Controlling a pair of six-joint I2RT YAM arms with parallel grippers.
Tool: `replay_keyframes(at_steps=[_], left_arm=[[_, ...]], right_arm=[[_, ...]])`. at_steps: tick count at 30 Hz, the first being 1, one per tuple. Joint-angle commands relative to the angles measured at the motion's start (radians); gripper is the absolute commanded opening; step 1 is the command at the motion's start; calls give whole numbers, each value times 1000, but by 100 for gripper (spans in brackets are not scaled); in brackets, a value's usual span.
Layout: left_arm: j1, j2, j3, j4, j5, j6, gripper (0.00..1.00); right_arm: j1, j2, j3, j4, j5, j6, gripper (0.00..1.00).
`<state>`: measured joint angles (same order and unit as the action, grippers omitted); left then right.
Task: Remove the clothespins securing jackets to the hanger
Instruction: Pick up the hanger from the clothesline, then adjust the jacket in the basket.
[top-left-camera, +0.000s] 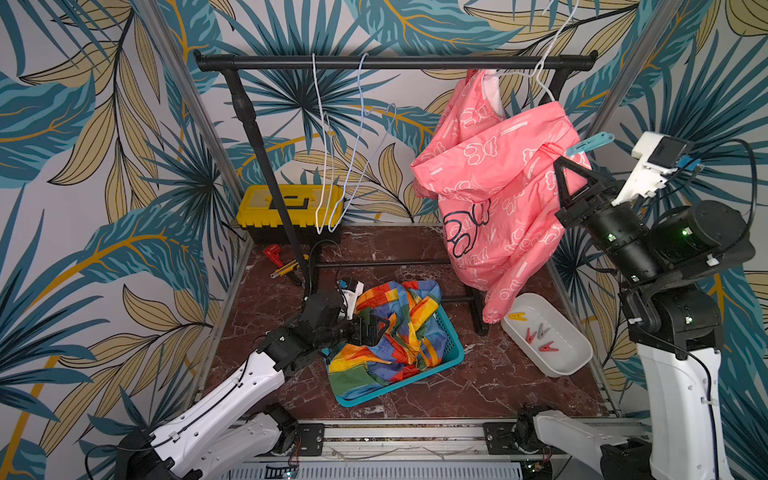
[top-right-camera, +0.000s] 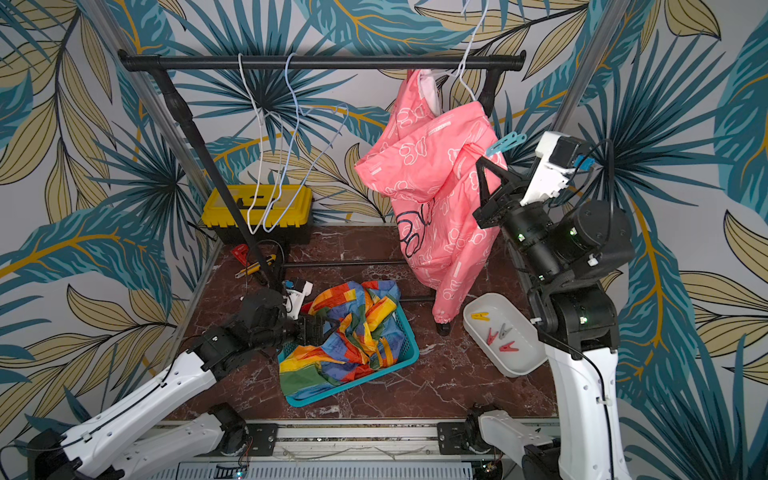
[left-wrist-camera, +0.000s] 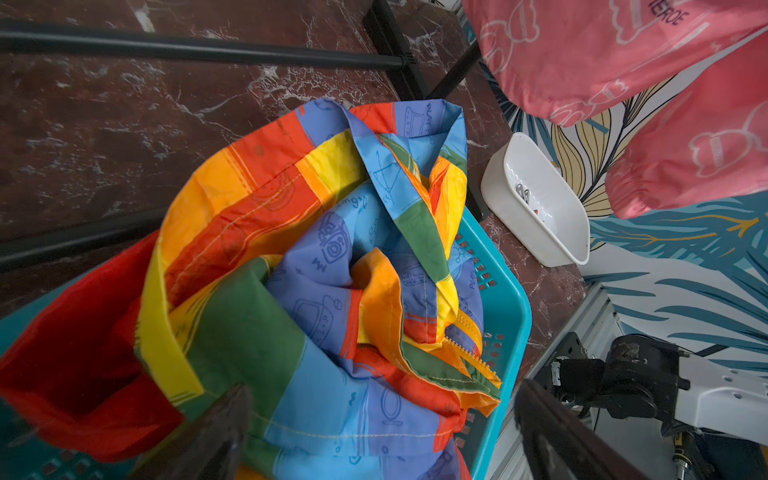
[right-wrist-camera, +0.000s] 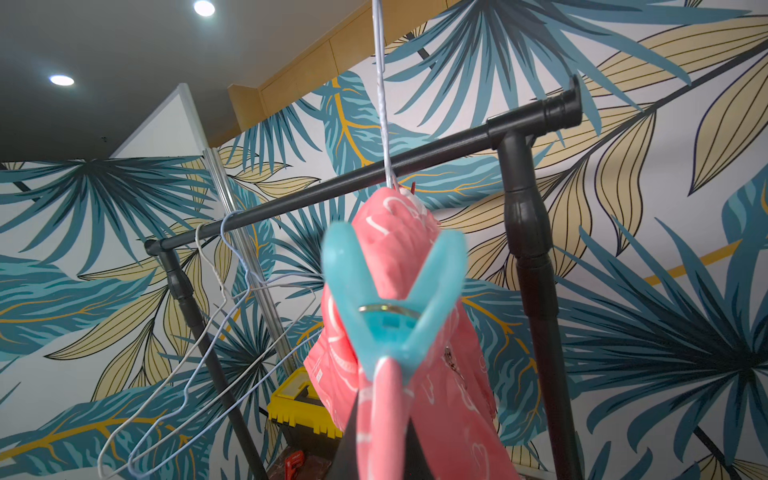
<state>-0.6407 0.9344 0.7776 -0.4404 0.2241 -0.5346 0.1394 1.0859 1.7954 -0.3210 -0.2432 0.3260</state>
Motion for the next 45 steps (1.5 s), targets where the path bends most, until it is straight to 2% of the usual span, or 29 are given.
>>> replay_keyframes(at_steps=[1, 5, 11, 15, 26, 31, 36, 41, 44, 45], left_arm=[[-3, -46, 34, 12, -21, 53, 100], [-3, -78, 78, 13, 9, 103, 99], [-9, -115, 220, 13, 185, 187, 100], [-16, -136, 293, 13, 208, 224, 100], [-17, -154, 339, 13, 21, 285, 100], [-17, -93, 433, 13, 15, 303, 100], [-28, 20, 598, 16, 29, 321, 100], [-44, 100, 727, 16, 37, 370, 99], [-43, 158, 784, 22, 2, 384, 100], [-43, 179, 807, 22, 28, 378, 98]], right_arm=[[5, -71, -7, 113, -62, 35, 0], [5, -73, 46, 18, -148, 78, 0], [5, -79, 53, -7, -283, 150, 0], [6, -91, 16, -22, -339, 174, 0], [45, -196, -205, 21, -476, 241, 0], [90, -228, -285, 13, -485, 220, 0], [149, -248, -345, -25, -449, 165, 0], [185, -251, -356, -74, -428, 113, 0], [205, -248, -370, -93, -428, 94, 0], [214, -246, -375, -104, -417, 82, 0]])
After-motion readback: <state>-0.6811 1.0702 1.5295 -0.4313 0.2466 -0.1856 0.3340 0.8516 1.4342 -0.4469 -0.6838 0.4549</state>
